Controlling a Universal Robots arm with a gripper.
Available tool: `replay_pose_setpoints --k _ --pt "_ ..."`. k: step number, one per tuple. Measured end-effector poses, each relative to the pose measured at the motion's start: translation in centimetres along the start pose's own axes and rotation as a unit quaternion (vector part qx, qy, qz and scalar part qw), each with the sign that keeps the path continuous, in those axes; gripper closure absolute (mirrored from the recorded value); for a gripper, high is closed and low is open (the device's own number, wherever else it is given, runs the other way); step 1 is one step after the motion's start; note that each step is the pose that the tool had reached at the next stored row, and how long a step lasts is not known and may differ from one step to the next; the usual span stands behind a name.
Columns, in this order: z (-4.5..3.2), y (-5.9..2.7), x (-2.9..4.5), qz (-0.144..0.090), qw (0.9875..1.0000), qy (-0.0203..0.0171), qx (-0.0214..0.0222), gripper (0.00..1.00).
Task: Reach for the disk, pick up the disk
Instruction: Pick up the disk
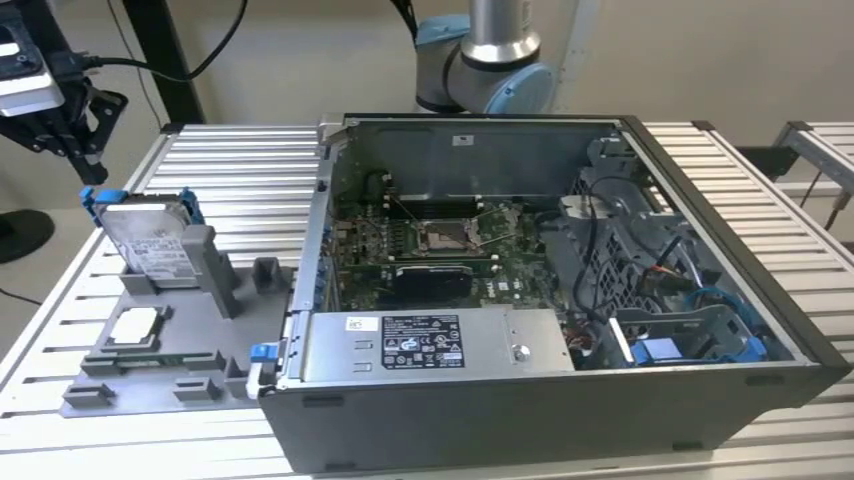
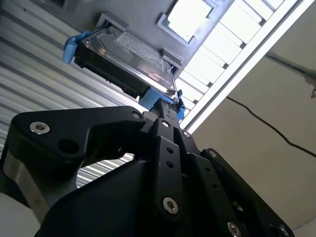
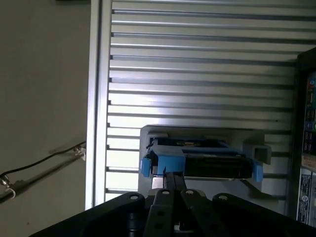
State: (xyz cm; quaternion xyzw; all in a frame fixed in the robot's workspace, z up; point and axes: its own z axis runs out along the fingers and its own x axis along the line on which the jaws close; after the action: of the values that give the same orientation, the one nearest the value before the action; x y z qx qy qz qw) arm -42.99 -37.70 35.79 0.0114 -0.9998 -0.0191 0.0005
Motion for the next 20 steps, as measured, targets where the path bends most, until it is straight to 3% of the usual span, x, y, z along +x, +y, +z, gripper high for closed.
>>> replay_pose_setpoints --k 6,12,16,20 --pt "-0.01 0.0 0.0 -0.004 1.0 0.0 0.0 1.0" --pt "-0.02 0.0 0.01 -0.032 0.9995 0.0012 0.0001 1.0" --pt "-0.03 0.0 0.01 -0.056 0.9984 0.0021 0.0001 1.0" --pt "-0.02 0.0 0.01 -0.083 0.9966 0.0031 0.0001 1.0"
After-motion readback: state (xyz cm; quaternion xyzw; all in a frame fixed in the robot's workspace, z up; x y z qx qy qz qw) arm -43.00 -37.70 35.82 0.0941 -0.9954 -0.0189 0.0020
